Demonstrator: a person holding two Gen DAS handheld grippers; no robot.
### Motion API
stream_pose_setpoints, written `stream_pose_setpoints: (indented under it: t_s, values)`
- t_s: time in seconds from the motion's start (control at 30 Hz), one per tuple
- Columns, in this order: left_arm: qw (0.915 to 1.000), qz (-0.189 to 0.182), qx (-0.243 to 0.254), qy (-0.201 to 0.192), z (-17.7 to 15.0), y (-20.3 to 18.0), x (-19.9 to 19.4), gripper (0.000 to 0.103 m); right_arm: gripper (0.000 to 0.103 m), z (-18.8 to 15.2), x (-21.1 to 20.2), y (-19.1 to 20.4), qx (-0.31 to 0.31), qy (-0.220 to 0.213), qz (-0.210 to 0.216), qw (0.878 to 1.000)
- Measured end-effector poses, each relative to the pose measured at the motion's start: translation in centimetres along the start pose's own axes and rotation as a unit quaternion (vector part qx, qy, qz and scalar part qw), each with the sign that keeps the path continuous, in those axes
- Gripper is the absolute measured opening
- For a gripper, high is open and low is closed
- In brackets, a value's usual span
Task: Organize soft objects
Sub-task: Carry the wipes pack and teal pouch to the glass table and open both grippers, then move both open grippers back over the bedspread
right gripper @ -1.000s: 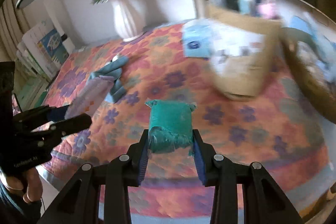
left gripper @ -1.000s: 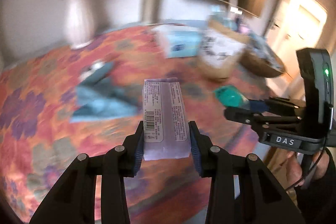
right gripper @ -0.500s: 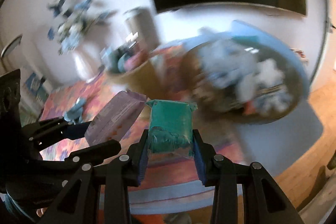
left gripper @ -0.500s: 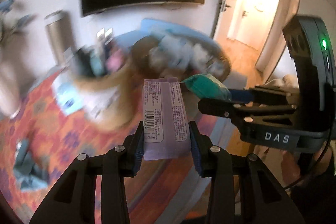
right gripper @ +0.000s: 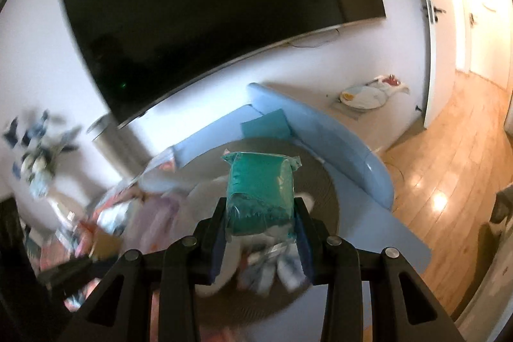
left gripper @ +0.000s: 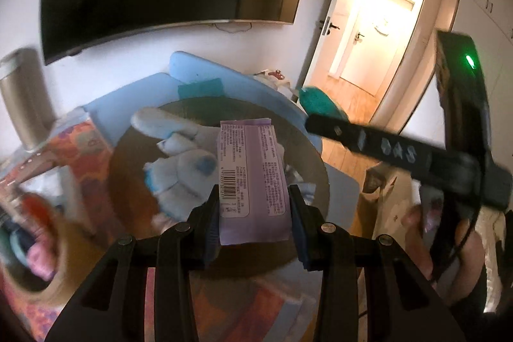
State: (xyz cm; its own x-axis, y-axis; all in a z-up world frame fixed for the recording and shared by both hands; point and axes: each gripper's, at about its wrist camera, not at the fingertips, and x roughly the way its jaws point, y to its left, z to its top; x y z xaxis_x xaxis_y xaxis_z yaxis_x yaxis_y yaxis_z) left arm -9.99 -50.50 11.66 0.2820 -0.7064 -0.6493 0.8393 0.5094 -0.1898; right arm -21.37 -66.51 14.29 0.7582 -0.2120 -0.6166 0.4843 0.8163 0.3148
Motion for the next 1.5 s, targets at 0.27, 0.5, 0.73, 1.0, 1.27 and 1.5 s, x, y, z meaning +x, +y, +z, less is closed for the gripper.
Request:
stream_pose_setpoints:
  t_s: [0.27,0.5,0.73,1.0,1.27,1.5]
  values:
    - [0.9974,0.038,0.056,-0.025,0.8,-1.5,2.6,0.063,0.058,4.2,6.2,-0.1,-0.007,0.031,0.030,0.999]
    - [0.9950,0.018,0.092,-0.033,-1.2,-3.0,0.3,0.083,0.058,2.1,3.9,-2.2,0.021,0.024,0.045,0.998]
    - [0.9964,0.009,0.069,-0.048,-5.4,-0.9,-7.0,0.083,0.058,-1.8,-2.3,0.1,-0.011,0.003,0.057,0.998]
    - [0.9971,0.042,-0.019,-0.060,-10.5,5.2,-14.0,0.083,0.058,-9.1,-6.3,11.1,-0.164,-0.002,0.163,0.973]
    - [0.9806,0.129,-0.129,-0.073,-15.7,14.2,-20.2,0.083,0.058,-14.5,-6.1,21.7,-0.280,0.034,0.215,0.935]
    - [0.9420,0.269,-0.187,-0.074,-19.6,23.1,-26.7,0.083,0.073,-18.4,-3.7,29.2,-0.326,0.088,0.242,0.910]
